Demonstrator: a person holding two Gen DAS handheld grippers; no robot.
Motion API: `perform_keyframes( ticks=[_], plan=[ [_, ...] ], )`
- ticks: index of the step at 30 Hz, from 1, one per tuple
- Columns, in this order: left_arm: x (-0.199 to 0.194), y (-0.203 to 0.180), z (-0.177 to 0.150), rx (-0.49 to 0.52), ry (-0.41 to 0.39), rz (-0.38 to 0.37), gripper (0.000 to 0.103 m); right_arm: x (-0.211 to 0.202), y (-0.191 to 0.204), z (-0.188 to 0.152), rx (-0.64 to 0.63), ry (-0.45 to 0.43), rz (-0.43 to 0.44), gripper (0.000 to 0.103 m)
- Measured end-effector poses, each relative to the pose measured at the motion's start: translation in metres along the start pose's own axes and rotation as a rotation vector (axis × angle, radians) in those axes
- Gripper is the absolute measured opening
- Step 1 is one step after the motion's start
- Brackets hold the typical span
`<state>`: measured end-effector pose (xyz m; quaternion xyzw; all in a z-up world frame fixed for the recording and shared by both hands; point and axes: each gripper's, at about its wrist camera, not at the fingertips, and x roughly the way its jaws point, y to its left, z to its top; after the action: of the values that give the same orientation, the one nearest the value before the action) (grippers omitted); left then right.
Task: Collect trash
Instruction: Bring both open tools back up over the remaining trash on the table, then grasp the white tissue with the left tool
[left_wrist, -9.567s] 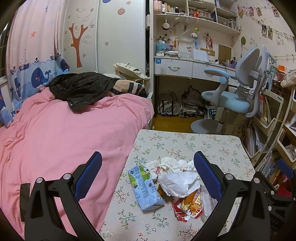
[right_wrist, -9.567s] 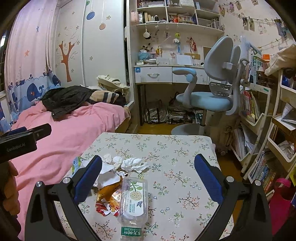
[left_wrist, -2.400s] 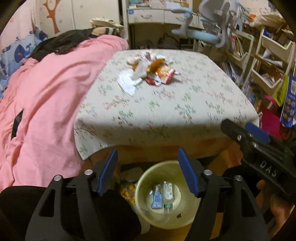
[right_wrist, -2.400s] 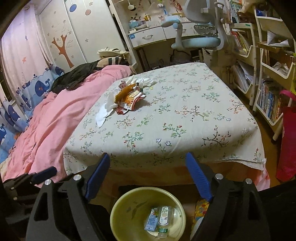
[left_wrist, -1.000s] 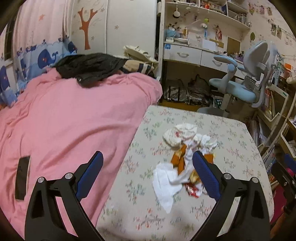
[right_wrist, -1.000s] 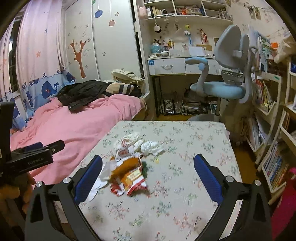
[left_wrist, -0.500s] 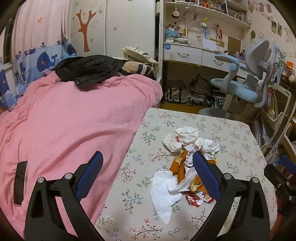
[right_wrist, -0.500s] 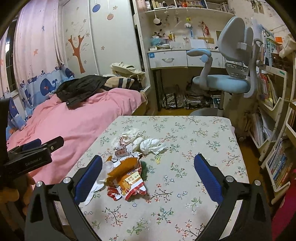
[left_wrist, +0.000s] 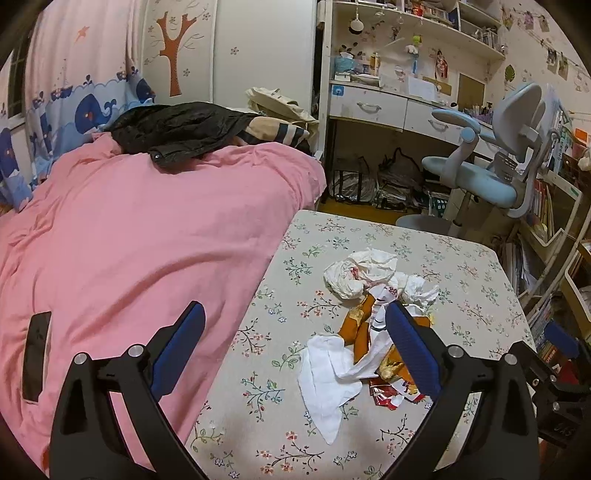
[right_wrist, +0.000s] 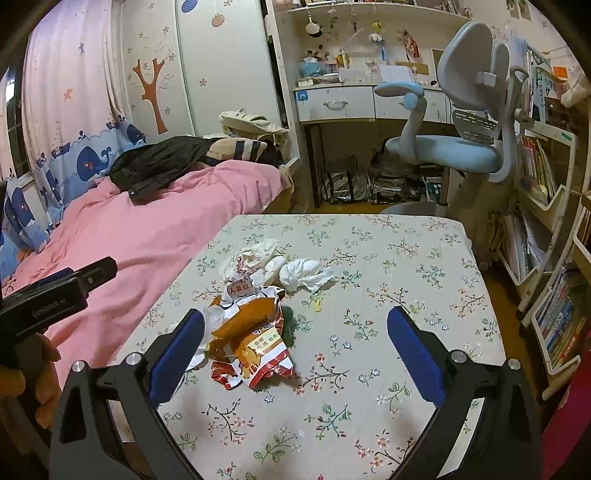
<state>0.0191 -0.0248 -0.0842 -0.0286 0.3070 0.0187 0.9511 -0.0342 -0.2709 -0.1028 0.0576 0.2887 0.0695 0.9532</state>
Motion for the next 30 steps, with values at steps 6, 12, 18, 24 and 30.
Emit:
perform_keyframes(
  ticks=[6, 12, 18, 24, 30],
  plan=[
    [0.002, 0.0, 0.0, 0.0, 0.006, 0.002, 0.094, 0.004, 0.001, -0.002, -0.002, 0.017, 0.003, 0.095],
    [0.01, 0.006, 0.001, 0.008, 0.034, 0.037, 0.095, 0.012, 0.005, -0.004, -0.023, 0.041, 0.006, 0.095],
    [0.032, 0.041, 0.001, -0.088, 0.131, 0.089, 0.095, 0.032, 0.006, -0.009, -0.052, 0.107, 0.004, 0.095],
    [0.051, 0.046, -0.008, -0.086, 0.202, 0.09, 0.095, 0.057, 0.006, -0.017, -0.048, 0.191, 0.029, 0.095],
    [0.07, 0.028, -0.022, -0.011, 0.277, 0.065, 0.094, 0.082, 0.007, -0.024, -0.033, 0.261, 0.056, 0.088]
  ],
)
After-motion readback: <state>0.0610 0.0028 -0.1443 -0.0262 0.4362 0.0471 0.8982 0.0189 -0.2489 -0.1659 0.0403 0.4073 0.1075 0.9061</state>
